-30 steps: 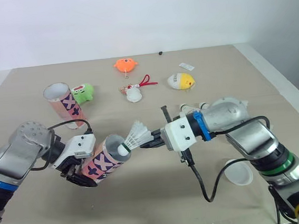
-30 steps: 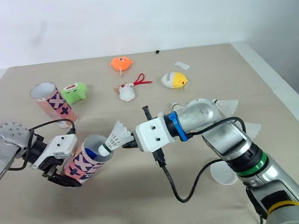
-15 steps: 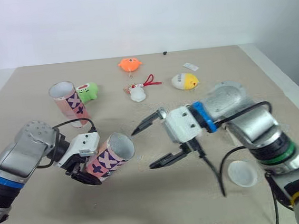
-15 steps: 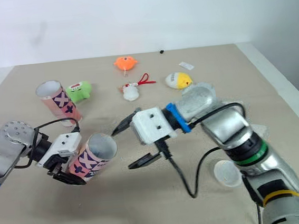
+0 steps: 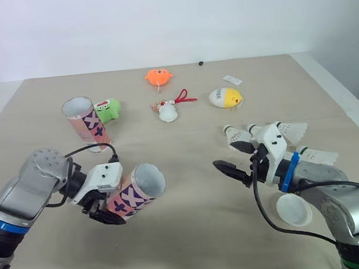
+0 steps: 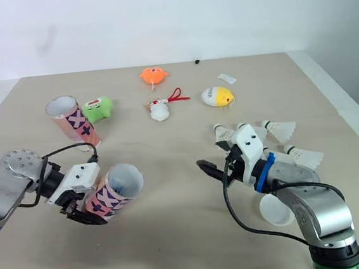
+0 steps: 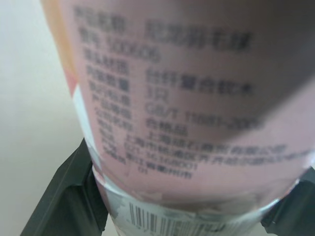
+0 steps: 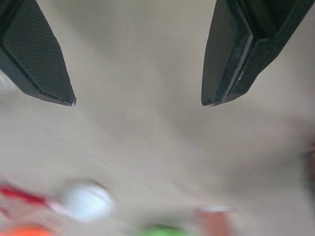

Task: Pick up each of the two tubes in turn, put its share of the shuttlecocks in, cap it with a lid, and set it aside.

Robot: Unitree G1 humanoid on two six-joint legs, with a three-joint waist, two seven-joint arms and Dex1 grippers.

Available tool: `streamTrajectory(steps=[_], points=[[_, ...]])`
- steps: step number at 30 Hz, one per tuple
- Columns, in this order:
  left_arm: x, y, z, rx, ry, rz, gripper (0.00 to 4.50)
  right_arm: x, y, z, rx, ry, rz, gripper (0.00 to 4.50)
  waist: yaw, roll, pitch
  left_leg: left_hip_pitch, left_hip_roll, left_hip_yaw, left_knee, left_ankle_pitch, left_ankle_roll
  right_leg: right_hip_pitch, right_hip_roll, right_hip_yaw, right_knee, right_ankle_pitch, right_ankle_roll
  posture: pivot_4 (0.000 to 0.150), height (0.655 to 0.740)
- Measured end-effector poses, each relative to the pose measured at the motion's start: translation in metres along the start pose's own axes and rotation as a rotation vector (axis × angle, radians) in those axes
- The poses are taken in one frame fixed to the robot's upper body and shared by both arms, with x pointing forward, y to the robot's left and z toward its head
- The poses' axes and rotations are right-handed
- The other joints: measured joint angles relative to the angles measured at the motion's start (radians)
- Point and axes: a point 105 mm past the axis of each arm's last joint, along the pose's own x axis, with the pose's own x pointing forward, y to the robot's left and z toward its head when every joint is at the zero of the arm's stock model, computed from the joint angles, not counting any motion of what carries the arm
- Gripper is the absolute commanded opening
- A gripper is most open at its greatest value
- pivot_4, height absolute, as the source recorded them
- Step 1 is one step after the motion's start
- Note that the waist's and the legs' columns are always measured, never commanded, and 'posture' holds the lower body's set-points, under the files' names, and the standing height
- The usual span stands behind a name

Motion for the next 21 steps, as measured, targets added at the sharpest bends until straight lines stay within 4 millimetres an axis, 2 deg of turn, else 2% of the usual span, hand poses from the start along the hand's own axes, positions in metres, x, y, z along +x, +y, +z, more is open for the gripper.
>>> streamTrajectory(steps=[2,5,7,14,17,21], points=[[0.002,0.001,0.002,0.005,-0.002,-0.012,3.08,0.002,-0.011,0.001,-0.001,0.007,-0.09,3.63,-0.001,-0.001,0.001,0.0,0.0,0.0,0.001,0.001,-0.001,0.0,0.001,0.0,0.0,0.001,0.001,0.15,0.7323],[0.007,0.003,0.009,0.016,-0.017,-0.036,3.08,0.011,-0.028,0.005,-0.022,0.02,-0.174,3.63,-0.002,-0.002,0.001,0.0,0.0,0.0,0.001,0.002,0.0,0.0,0.002,0.001,0.0,0.002,0.002,0.15,0.7323],[0.008,0.002,0.01,0.017,-0.014,-0.047,3.08,0.017,-0.032,0.005,-0.027,0.03,-0.18,3.63,-0.003,-0.002,0.001,0.0,0.001,-0.001,0.001,0.002,0.0,-0.001,0.004,0.001,0.0,0.002,0.0,0.15,0.7323],[0.007,0.002,0.012,-0.008,-0.026,-0.05,3.08,0.031,-0.033,-0.016,0.013,0.114,-0.163,3.63,-0.003,-0.002,0.001,-0.009,0.001,-0.001,0.0,0.001,0.002,-0.009,0.004,0.001,0.0,0.001,-0.002,0.15,0.7323],[0.007,0.002,0.012,-0.015,-0.028,-0.045,3.08,0.033,-0.031,-0.019,0.026,0.124,-0.155,3.63,-0.003,-0.002,0.001,-0.011,0.001,-0.001,0.0,0.001,0.002,-0.01,0.003,0.001,0.0,0.001,-0.002,0.15,0.7323],[0.004,-0.002,0.009,-0.035,-0.029,-0.023,3.08,0.051,-0.036,-0.017,0.007,0.137,-0.171,3.63,-0.014,-0.002,0.001,-0.011,0.001,-0.001,0.0,0.002,0.001,-0.011,0.004,0.001,0.0,0.002,-0.002,0.15,0.7323]])
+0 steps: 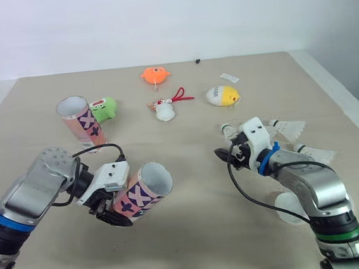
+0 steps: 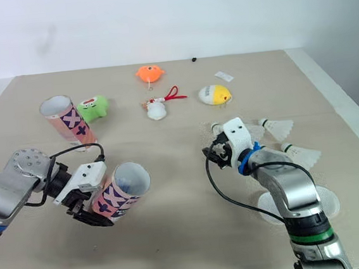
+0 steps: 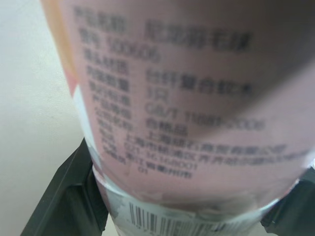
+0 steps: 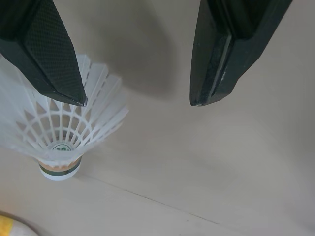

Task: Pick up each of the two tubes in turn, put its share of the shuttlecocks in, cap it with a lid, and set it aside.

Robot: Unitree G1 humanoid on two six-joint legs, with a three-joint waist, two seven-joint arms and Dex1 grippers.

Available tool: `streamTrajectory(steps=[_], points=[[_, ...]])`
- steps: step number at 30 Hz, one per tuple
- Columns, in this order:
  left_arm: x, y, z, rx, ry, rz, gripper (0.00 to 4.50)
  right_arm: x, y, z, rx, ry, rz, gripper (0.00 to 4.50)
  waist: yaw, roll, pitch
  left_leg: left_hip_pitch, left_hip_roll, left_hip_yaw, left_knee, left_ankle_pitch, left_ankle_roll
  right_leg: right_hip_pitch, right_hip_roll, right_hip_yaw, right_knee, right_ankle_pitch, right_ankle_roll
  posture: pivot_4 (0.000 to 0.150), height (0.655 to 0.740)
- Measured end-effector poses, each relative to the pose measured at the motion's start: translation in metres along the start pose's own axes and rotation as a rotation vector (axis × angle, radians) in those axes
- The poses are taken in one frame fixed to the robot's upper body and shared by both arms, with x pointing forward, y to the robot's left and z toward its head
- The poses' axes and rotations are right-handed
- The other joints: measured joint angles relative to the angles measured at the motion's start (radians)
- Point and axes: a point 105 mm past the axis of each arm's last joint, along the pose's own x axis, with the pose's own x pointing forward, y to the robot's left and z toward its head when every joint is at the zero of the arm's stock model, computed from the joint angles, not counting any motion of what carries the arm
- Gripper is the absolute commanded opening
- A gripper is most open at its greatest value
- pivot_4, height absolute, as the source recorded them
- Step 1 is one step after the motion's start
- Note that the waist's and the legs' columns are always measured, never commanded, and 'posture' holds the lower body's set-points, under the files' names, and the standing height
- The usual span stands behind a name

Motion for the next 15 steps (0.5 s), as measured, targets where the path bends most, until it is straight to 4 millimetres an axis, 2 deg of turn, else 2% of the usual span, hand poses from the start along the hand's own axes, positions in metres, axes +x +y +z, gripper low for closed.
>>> streamTrajectory(steps=[3,5,6,7,8,13,15], points=[[0.0,-0.001,-0.001,-0.005,-0.003,-0.001,3.08,0.01,0.001,0.003,-0.004,-0.004,-0.005,3.63,-0.011,0.0,0.0,0.0,0.0,0.0,0.0,0.0,0.0,0.0,0.0,0.0,0.0,0.0,0.0,0.15,0.7323],[0.0,-0.002,0.0,-0.005,-0.009,-0.002,3.08,0.02,0.001,0.008,-0.01,-0.013,-0.01,3.02,-0.015,0.0,0.0,0.0,0.0,0.0,0.0,0.0,0.0,0.0,0.0,0.0,0.0,0.0,0.0,0.15,0.7323],[0.001,-0.002,0.001,-0.007,-0.01,-0.002,3.08,0.021,0.001,0.009,-0.013,-0.018,-0.011,2.88,-0.015,0.0,0.0,0.0,0.0,0.0,0.0,0.0,0.0,0.0,0.0,0.0,0.0,0.0,0.0,0.15,0.7323],[0.001,-0.002,0.001,-0.009,-0.012,-0.002,3.08,0.023,0.0,0.011,-0.019,-0.023,-0.012,2.42,-0.015,0.0,0.0,-0.001,0.0,0.0,0.0,0.0,0.0,0.0,0.0,0.0,0.0,0.0,0.0,0.15,0.7323],[0.001,-0.002,0.001,-0.01,-0.015,0.002,3.08,0.024,-0.001,0.012,-0.025,-0.028,-0.017,2.18,-0.015,0.0,0.0,-0.001,0.0,0.0,0.0,0.0,0.0,0.0,0.0,0.0,0.0,0.0,0.0,0.15,0.7323],[0.002,-0.003,0.003,-0.009,-0.022,0.002,3.08,0.027,-0.002,0.013,-0.038,-0.043,-0.009,0.01,-0.015,0.0,0.0,-0.001,0.0,0.0,0.0,0.0,0.0,-0.001,0.0,0.0,0.0,0.0,0.0,0.15,0.7323],[0.003,-0.004,0.003,-0.005,-0.022,0.001,3.08,0.028,0.0,0.015,-0.046,-0.056,0.001,0.01,-0.015,0.0,0.0,-0.001,0.0,0.0,0.0,0.0,0.0,-0.001,0.0,0.0,0.0,0.0,0.0,0.15,0.7323]])
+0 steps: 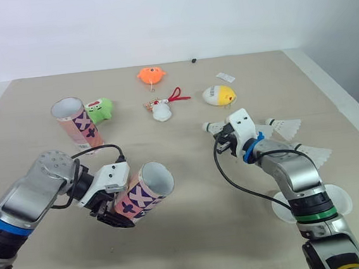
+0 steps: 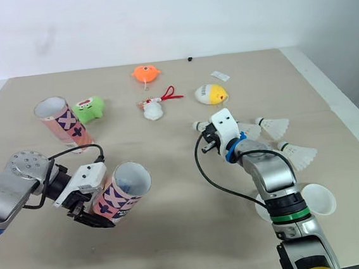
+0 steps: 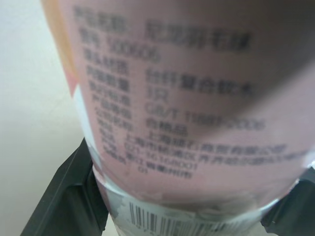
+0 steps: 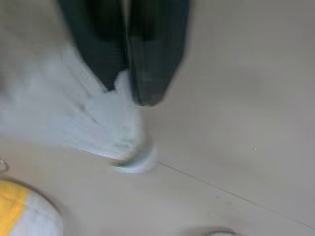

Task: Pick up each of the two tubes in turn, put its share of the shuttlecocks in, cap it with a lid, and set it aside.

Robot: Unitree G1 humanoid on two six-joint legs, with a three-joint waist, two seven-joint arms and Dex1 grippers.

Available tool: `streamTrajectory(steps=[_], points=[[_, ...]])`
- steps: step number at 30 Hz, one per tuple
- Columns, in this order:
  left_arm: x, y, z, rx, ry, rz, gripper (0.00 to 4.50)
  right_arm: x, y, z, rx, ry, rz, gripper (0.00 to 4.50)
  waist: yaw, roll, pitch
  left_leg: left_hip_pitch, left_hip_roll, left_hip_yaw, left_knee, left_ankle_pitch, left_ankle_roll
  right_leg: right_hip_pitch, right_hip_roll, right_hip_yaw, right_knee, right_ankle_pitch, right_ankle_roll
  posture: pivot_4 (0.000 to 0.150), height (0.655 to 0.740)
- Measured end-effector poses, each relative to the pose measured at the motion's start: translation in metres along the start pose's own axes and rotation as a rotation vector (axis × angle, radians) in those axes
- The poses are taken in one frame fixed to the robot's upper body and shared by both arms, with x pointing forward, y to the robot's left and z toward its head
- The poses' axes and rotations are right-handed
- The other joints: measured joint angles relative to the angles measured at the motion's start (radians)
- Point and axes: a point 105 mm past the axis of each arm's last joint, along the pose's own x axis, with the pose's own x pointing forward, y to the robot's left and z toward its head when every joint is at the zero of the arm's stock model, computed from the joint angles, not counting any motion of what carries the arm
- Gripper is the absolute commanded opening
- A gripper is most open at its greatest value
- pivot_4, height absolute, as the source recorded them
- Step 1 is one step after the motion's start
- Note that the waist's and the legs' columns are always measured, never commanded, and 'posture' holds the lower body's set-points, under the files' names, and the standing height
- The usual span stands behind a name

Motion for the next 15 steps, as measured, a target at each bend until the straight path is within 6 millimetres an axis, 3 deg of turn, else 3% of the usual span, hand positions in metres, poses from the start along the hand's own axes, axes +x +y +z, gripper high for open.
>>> streamTrajectory(steps=[6,9,10,11,12,13,15], points=[[0.0,0.001,0.0,0.001,-0.001,0.012,3.08,0.002,0.009,0.01,-0.009,-0.048,0.044,0.01,0.0,0.0,0.0,0.0,0.0,0.0,0.0,0.0,0.0,0.0,0.0,0.0,0.0,0.0,0.0,0.15,0.7323],[0.0,0.001,0.0,0.002,-0.001,0.013,3.08,-0.002,0.019,0.027,-0.04,-0.129,0.124,0.01,0.0,0.001,0.0,-0.001,0.0,0.0,0.0,0.0,0.0,-0.001,0.0,0.0,0.0,0.0,0.0,0.15,0.7323],[0.0,0.001,0.0,0.004,-0.001,0.012,3.08,-0.012,0.024,0.043,-0.105,-0.202,0.181,0.01,0.0,0.001,0.001,-0.001,0.0,0.0,0.0,0.0,0.0,-0.001,-0.001,0.0,0.0,0.0,0.0,0.15,0.7323],[0.0,0.001,0.0,0.005,-0.001,0.013,3.08,-0.035,0.033,0.066,-0.253,-0.299,0.293,0.01,0.001,0.001,0.001,-0.002,-0.001,0.0,0.0,0.0,0.0,-0.001,-0.001,-0.001,0.0,0.0,0.001,0.15,0.7323],[0.0,0.001,0.0,0.006,-0.002,0.012,3.08,-0.041,0.035,0.07,-0.288,-0.315,0.316,0.01,0.001,0.001,0.001,-0.002,0.0,0.0,0.0,0.0,0.0,-0.001,-0.001,-0.001,0.0,0.0,0.001,0.15,0.7323],[0.0,0.001,0.0,0.005,-0.002,0.012,3.08,-0.061,0.045,0.078,-0.413,-0.349,0.416,0.01,0.002,0.001,0.001,-0.002,0.0,-0.001,0.0,0.0,0.0,0.0,-0.001,-0.001,-0.001,0.0,0.001,0.15,0.7323],[0.0,0.001,0.0,0.005,-0.002,0.012,3.08,-0.087,0.061,0.07,-0.551,-0.315,0.597,0.01,0.002,0.0,0.001,-0.001,0.0,-0.002,0.0,0.0,0.001,0.0,-0.001,-0.001,0.0,0.0,0.0,0.15,0.7323]])
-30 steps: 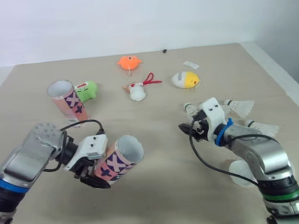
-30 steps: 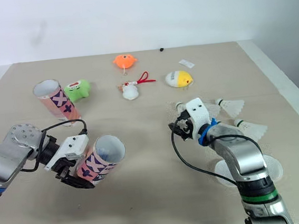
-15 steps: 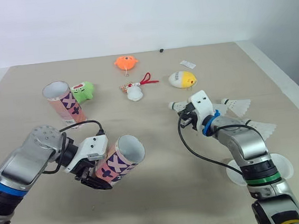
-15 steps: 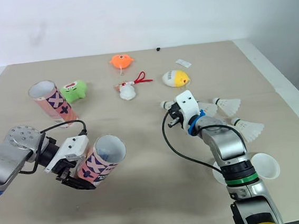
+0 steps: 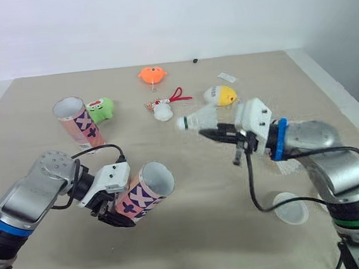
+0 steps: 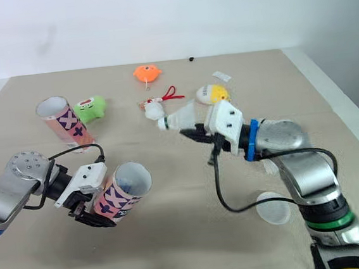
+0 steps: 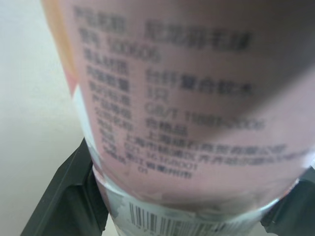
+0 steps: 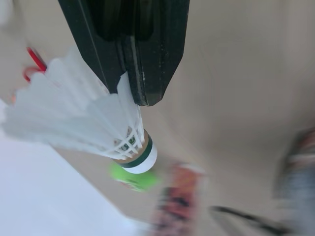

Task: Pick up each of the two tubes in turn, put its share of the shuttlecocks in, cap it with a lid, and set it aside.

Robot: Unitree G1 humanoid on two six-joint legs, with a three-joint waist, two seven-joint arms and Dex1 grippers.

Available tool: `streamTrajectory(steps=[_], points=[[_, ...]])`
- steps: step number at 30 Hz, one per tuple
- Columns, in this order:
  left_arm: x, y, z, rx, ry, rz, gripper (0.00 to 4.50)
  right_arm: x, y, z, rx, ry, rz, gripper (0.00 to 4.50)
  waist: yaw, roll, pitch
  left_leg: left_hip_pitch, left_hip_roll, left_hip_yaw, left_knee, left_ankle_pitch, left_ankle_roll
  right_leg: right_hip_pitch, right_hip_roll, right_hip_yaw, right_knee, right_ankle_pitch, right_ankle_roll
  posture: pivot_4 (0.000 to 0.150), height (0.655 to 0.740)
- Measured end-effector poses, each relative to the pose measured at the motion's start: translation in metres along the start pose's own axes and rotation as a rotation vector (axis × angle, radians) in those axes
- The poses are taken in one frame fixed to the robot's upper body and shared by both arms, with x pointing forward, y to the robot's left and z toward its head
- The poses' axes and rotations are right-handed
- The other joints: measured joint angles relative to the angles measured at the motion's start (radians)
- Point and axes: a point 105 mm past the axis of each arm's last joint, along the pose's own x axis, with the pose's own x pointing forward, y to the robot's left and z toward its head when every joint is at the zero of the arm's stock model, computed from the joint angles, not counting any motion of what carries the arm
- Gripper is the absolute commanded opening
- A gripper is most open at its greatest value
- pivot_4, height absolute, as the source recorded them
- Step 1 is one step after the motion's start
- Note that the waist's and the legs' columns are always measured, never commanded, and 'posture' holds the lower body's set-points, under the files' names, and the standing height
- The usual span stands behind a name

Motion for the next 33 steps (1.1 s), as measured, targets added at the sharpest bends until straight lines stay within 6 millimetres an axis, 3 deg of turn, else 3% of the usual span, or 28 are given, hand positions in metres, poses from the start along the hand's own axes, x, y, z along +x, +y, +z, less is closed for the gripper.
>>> streamTrajectory(steps=[2,7,14,23,25,26,27,28,29,31,33], points=[[0.0,0.0,0.0,0.0,0.0,0.001,3.08,-0.009,0.018,0.011,-0.045,0.019,0.173,0.01,-0.002,0.0,0.001,0.001,0.0,0.0,0.001,0.0,0.0,0.0,0.0,0.0,0.001,0.001,0.0,0.15,0.7323],[0.0,0.001,-0.001,-0.006,-0.002,0.002,3.08,-0.003,0.027,0.046,-0.148,-0.055,0.299,0.01,-0.006,0.0,0.001,0.002,0.003,-0.001,0.002,0.001,0.001,0.001,0.003,-0.001,0.001,0.002,-0.002,0.15,0.7323],[0.0,0.002,-0.001,-0.007,-0.007,0.001,3.08,0.012,0.048,0.05,-0.176,-0.062,0.469,0.01,-0.001,0.0,0.001,0.002,0.003,0.0,0.002,0.001,0.0,0.001,0.003,0.0,0.001,0.002,-0.002,0.15,0.7323],[0.001,0.002,-0.001,-0.004,-0.009,-0.001,3.08,0.039,0.048,0.048,-0.225,-0.068,0.582,0.01,-0.001,0.0,0.001,0.001,0.004,0.001,0.002,0.001,0.0,0.0,0.003,0.0,0.002,0.002,-0.003,0.15,0.7323],[0.001,0.002,-0.001,-0.004,-0.009,-0.001,3.08,0.039,0.049,0.048,-0.212,-0.066,0.594,0.68,-0.001,0.0,0.001,0.001,0.004,0.001,0.002,0.001,0.0,0.0,0.003,0.0,0.002,0.002,-0.003,0.15,0.7323],[0.001,0.002,-0.001,-0.004,-0.009,-0.001,3.08,0.039,0.049,0.048,-0.207,-0.065,0.6,0.76,-0.001,0.0,0.001,0.001,0.004,0.0,0.002,0.001,0.0,0.0,0.003,0.0,0.002,0.002,-0.003,0.15,0.7323],[0.001,0.002,-0.001,-0.004,-0.009,-0.001,3.08,0.035,0.055,0.05,-0.131,-0.079,0.674,1.61,-0.001,0.0,0.001,0.001,0.004,0.0,0.002,0.001,0.0,0.0,0.003,0.0,0.002,0.002,-0.003,0.15,0.7323],[0.001,0.002,-0.001,-0.004,-0.009,-0.001,3.08,0.034,0.056,0.05,-0.122,-0.08,0.683,1.61,-0.001,0.0,0.001,0.001,0.004,0.0,0.002,0.001,0.0,0.0,0.003,0.0,0.002,0.002,-0.003,0.15,0.7323],[0.001,0.002,-0.001,-0.005,-0.009,0.0,3.08,0.034,0.057,0.05,-0.118,-0.08,0.687,2.09,-0.001,0.0,0.001,0.001,0.004,0.0,0.002,0.001,0.0,0.0,0.003,0.0,0.002,0.002,-0.003,0.15,0.7323],[0.001,0.002,-0.001,-0.005,-0.009,0.001,3.08,0.032,0.058,0.052,-0.061,-0.095,0.707,2.54,-0.001,0.0,0.001,0.001,0.004,0.0,0.002,0.001,0.0,0.0,0.003,0.0,0.002,0.002,-0.003,0.15,0.7323],[0.001,0.002,0.0,-0.006,-0.01,0.001,3.08,0.018,0.054,0.063,0.09,-0.152,0.745,2.54,-0.001,0.0,0.001,0.001,0.004,0.0,0.002,0.001,0.0,0.001,0.003,-0.001,0.002,0.002,-0.003,0.15,0.7323]])
